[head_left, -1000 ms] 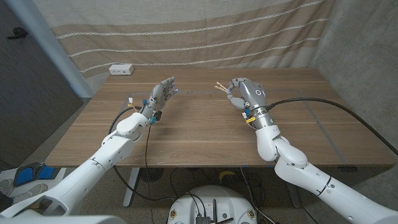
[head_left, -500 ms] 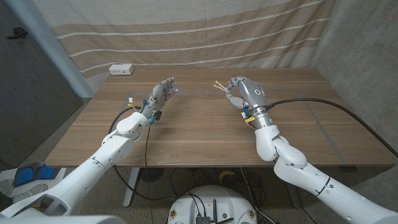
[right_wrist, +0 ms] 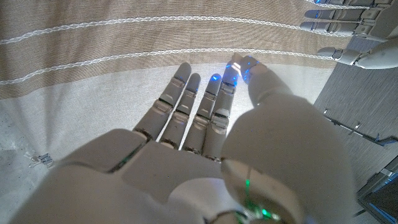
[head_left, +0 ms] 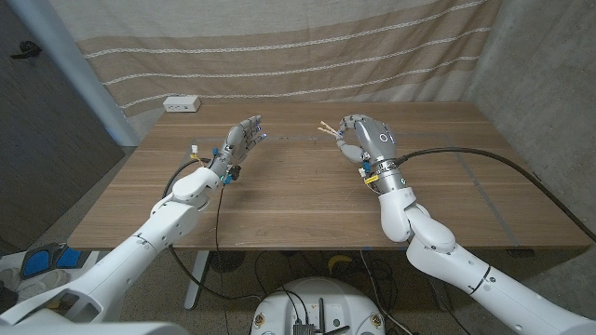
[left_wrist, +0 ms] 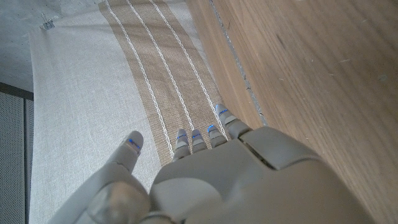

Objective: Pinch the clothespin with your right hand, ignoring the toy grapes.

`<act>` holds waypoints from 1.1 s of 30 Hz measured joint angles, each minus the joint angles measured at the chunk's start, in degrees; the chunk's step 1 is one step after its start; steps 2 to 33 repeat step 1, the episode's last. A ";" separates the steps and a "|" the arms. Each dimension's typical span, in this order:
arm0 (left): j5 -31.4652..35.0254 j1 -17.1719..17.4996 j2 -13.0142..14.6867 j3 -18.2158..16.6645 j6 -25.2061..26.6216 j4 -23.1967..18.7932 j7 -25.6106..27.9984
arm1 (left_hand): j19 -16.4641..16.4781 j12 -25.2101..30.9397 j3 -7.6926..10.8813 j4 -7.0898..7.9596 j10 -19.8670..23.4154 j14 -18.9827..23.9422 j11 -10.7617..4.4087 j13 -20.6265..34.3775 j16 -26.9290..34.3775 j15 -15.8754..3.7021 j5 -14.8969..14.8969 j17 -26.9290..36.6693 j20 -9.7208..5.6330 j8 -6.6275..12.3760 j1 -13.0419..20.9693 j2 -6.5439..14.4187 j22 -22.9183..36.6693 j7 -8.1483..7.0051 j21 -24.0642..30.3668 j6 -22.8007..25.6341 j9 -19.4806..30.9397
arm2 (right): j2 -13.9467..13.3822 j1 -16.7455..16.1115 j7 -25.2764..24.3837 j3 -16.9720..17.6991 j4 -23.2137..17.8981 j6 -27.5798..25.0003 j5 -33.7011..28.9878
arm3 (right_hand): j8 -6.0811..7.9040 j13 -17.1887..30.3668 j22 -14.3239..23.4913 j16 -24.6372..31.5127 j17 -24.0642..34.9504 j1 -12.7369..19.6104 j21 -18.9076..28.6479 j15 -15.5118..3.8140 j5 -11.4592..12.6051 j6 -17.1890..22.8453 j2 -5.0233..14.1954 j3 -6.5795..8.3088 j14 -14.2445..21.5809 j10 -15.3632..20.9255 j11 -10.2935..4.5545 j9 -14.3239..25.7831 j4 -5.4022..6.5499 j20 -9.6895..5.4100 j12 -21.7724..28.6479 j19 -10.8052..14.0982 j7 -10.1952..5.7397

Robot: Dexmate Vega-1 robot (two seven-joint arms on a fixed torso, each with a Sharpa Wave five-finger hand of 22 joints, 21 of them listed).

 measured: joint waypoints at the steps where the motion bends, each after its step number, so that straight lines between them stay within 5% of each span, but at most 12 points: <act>1: -0.03 -0.08 0.14 -0.04 -0.02 0.03 -0.13 | 0.00 0.00 0.00 0.00 0.00 0.00 0.00 0.00 0.00 0.00 0.00 0.00 0.00 0.00 0.00 0.00 0.00 0.00 0.00 0.00 0.00 | 0.01 -0.01 0.00 -0.01 -0.02 -0.04 -0.04 | 0.00 0.00 0.00 -0.21 0.00 0.00 0.00 0.00 0.05 -0.02 0.00 0.01 0.00 0.00 0.00 0.00 -0.01 -0.19 0.00 -0.19 0.02; 33: -0.03 -0.08 0.14 -0.04 -0.02 0.03 -0.13 | 0.00 0.00 0.00 0.00 0.00 0.00 0.00 0.00 0.00 0.00 0.00 0.00 0.00 0.00 0.00 0.00 0.00 0.00 0.00 0.00 0.00 | 0.01 -0.01 0.00 -0.01 -0.02 -0.04 -0.04 | 0.00 0.00 0.00 -0.21 0.00 0.00 0.00 0.00 0.05 -0.02 0.00 0.01 0.00 0.00 0.00 0.00 -0.01 -0.19 0.00 -0.19 0.02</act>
